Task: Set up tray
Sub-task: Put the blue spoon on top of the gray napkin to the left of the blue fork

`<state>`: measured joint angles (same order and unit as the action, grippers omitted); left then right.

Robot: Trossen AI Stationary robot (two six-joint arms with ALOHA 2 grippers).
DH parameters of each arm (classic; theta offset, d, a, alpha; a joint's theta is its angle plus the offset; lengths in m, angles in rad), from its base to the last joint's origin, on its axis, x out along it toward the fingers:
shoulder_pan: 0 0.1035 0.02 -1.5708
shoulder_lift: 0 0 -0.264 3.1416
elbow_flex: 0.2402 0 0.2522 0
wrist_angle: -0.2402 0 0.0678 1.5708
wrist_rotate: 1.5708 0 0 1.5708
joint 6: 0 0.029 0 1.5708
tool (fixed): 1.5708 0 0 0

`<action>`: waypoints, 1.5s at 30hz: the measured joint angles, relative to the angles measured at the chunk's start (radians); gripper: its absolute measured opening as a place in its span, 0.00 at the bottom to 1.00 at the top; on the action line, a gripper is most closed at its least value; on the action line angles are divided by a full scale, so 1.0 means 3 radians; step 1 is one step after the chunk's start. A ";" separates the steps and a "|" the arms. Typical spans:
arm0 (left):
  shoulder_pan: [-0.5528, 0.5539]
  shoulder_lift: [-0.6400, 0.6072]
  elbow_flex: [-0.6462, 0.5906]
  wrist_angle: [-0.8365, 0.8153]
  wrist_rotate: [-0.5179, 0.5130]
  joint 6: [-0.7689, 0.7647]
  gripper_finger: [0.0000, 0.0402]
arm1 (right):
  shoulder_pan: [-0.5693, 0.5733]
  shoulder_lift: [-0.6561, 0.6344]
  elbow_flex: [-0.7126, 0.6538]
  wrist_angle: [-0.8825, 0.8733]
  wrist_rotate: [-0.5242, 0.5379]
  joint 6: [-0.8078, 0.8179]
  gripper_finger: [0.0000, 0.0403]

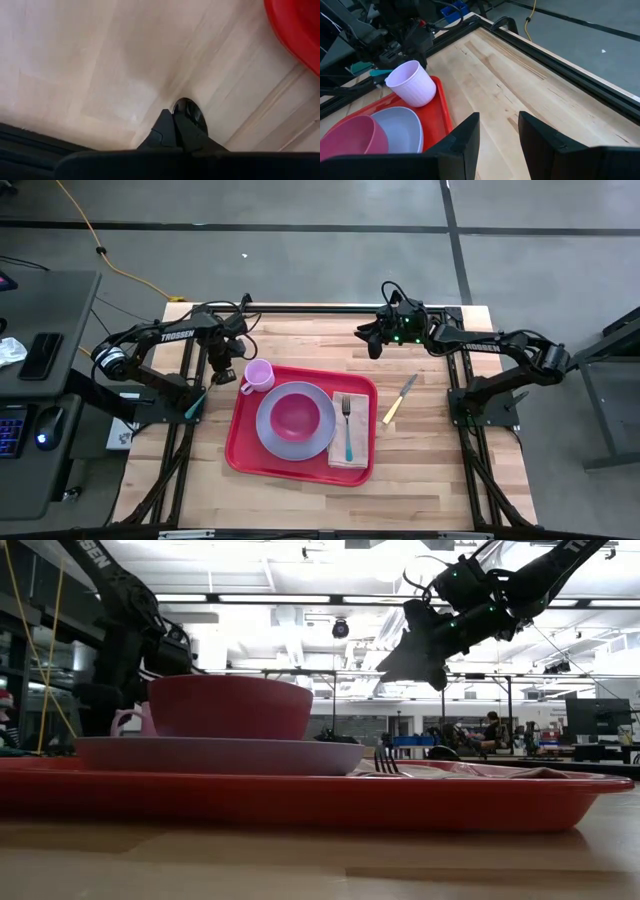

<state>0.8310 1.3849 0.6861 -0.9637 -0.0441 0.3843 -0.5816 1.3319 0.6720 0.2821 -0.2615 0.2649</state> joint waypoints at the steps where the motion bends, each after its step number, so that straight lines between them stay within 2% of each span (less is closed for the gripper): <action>1: 0.0000 0.0002 0.0009 -0.0012 -0.0001 -0.0016 0.02 | 0.0000 0.0000 0.0000 0.0000 0.0000 0.0000 0.28; 9: 0.0000 0.0006 0.0163 -0.0056 -0.0039 -0.0117 0.02 | 0.0000 0.0000 0.0000 0.0000 0.0001 0.0000 0.28; 21: 0.0001 0.0006 0.0677 -0.0161 -0.0075 -0.0555 0.02 | 0.0000 0.0000 0.0001 0.0000 0.0001 0.0001 0.28; 26: 0.0001 0.0005 0.0905 -0.0342 -0.0318 -0.0609 0.02 | 0.0000 0.0000 0.0001 0.0000 0.0001 0.0000 0.28; 30: 0.0003 0.0005 0.1113 -0.0442 -0.0360 -0.0690 0.02 | 0.0000 0.0000 0.0001 0.0000 0.0001 -0.0006 0.28; 35: 0.0001 0.0005 0.1496 -0.0524 -0.0366 -0.0788 0.02 | 0.0000 0.0000 0.0001 0.0002 0.0001 -0.0009 0.28; 38: 0.0000 0.0005 0.1825 -0.0668 -0.0549 -0.0799 0.02 | 0.0000 0.0000 0.0001 0.0055 -0.0010 -0.0001 0.28; 41: 0.0001 0.0003 0.2208 -0.0837 -0.0773 -0.0816 0.02 | 0.0000 0.0000 0.0001 0.0226 -0.0064 0.0001 0.28; 45: 0.0001 0.0001 0.2730 -0.0900 -0.0795 -0.0971 0.02 | 0.0034 0.0000 0.0001 0.0590 -0.0114 0.0029 0.28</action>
<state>0.8314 1.3853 1.5052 -1.2337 -0.2826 0.0931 -0.5714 1.3319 0.6724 0.4590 -0.2957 0.2735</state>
